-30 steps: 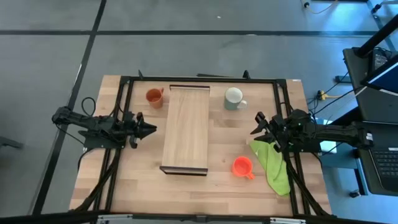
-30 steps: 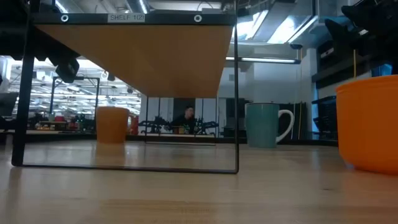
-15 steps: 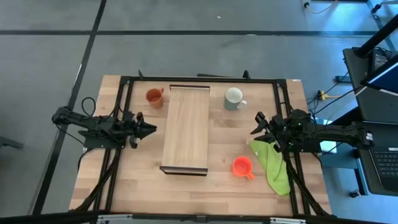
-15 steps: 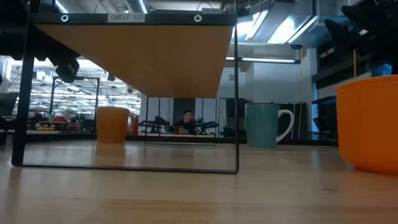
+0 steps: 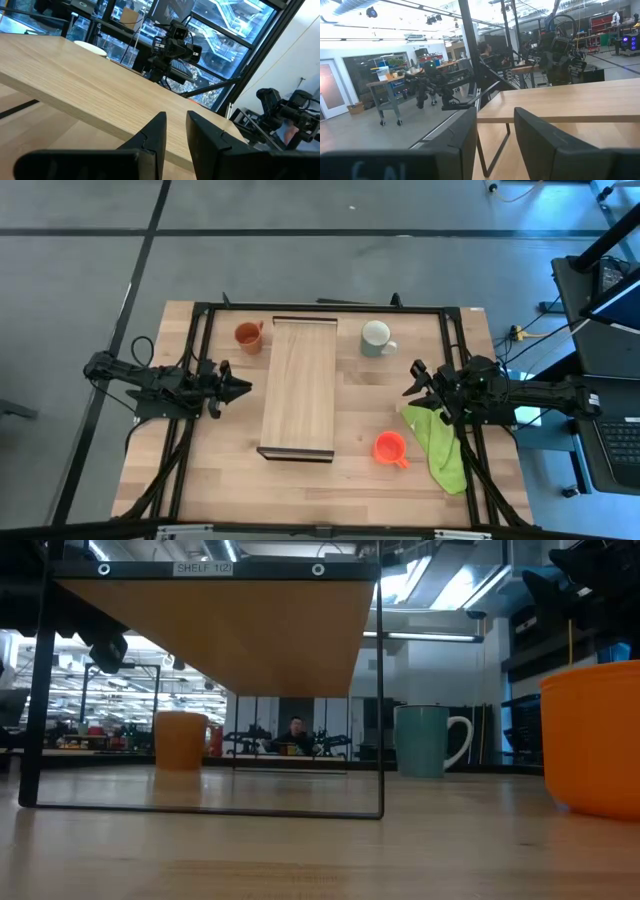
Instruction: Stack small to large cups/mugs on shelf
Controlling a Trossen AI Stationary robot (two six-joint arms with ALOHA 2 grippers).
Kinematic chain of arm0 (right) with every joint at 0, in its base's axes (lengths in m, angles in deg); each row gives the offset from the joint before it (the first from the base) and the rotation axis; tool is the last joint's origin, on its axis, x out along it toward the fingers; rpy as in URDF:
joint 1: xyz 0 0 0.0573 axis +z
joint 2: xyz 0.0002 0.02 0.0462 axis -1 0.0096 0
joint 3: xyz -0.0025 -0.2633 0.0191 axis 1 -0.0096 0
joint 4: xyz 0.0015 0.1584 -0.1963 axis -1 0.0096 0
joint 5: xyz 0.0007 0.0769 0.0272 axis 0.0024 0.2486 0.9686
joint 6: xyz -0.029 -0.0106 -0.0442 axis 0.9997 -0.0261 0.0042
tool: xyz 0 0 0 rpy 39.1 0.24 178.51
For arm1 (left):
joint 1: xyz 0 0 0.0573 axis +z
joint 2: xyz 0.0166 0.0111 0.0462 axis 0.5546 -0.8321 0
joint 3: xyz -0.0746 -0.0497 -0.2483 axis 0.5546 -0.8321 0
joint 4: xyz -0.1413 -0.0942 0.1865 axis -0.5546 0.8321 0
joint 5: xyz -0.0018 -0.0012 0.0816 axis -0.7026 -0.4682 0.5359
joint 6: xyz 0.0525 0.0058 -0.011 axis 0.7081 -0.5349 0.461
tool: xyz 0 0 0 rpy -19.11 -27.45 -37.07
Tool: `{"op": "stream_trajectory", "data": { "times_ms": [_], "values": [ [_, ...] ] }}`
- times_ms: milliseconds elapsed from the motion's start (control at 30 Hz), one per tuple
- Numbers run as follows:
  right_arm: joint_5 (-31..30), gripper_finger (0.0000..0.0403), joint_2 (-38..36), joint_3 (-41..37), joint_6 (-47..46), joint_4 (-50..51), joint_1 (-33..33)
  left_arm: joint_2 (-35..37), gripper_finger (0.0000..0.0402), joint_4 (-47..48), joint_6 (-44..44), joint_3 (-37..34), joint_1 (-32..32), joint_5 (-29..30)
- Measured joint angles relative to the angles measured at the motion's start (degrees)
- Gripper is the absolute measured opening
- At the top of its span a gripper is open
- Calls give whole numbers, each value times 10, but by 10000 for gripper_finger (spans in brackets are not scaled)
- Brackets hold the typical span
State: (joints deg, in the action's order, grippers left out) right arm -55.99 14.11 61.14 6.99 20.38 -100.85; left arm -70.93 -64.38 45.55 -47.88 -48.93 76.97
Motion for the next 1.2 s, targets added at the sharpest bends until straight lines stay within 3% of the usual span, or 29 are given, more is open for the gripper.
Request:
{"op": "stream_trajectory", "data": {
  "times_ms": [567, 933, 1067, 1133, 1200],
  "values": [
    [-4, 132, 0, 0, 2, -1, 0, 0, 69, 0, 0, 0, 0, 0],
    [-217, 132, -1, 0, 43, -217, 0, 0, 69, 0, 0, 0, 0, 0],
    [-324, 132, 0, 14, -23, -241, 0, 0, 69, 0, 0, 0, 0, 0],
    [-332, 132, 4, 34, -46, -221, 0, 0, 69, 0, 0, 0, 0, 0],
    [-289, 132, 13, 63, -26, -184, 0, 0, 69, 0, 18, 0, 0, 8]
  ]
}}
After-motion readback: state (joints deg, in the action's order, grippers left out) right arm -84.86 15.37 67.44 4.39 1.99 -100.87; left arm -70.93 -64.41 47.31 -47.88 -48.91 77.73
